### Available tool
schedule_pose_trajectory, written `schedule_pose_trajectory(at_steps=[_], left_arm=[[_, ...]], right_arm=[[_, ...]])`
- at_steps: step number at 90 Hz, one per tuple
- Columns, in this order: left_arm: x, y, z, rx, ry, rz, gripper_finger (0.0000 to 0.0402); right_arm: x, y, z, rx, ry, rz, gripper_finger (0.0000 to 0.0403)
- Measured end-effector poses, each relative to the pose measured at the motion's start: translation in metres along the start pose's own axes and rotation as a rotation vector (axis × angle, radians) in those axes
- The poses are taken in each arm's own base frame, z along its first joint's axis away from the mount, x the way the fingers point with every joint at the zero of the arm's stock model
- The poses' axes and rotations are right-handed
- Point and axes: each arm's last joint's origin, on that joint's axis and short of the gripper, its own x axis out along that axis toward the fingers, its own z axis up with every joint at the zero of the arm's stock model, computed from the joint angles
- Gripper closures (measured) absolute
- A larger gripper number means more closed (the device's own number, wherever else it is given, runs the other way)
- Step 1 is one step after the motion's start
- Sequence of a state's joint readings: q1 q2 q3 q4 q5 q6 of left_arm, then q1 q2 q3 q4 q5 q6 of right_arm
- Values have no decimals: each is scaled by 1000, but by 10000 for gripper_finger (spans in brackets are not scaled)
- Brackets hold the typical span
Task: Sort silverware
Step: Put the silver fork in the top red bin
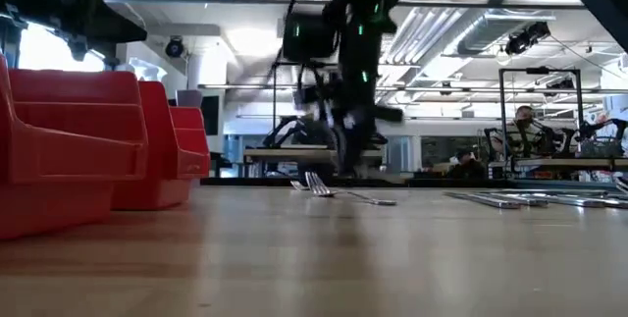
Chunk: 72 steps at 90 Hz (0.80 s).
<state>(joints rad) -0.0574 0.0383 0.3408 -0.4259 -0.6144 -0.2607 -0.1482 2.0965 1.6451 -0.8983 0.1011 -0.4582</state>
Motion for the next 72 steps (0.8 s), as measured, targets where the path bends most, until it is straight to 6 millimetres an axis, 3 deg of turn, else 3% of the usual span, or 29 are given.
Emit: schedule_pose_trajectory(at_steps=[13,30,36,50,64,72], left_arm=[[0,0,0,-1,-1,0,402],[0,0,0,-1,-3,3,402],[0,0,0,-3,-5,4,402],[0,0,0,-3,-5,4,402],[0,0,0,-3,-5,3,402],[0,0,0,-3,-5,4,402]], right_arm=[[-45,-1,13,96,-243,-14,401],[-91,16,57,79,-827,219,401],[-95,26,73,36,-981,291,401],[-70,43,97,27,-1078,315,401],[-29,49,108,119,-997,339,402],[-20,49,116,144,-989,353,402]])
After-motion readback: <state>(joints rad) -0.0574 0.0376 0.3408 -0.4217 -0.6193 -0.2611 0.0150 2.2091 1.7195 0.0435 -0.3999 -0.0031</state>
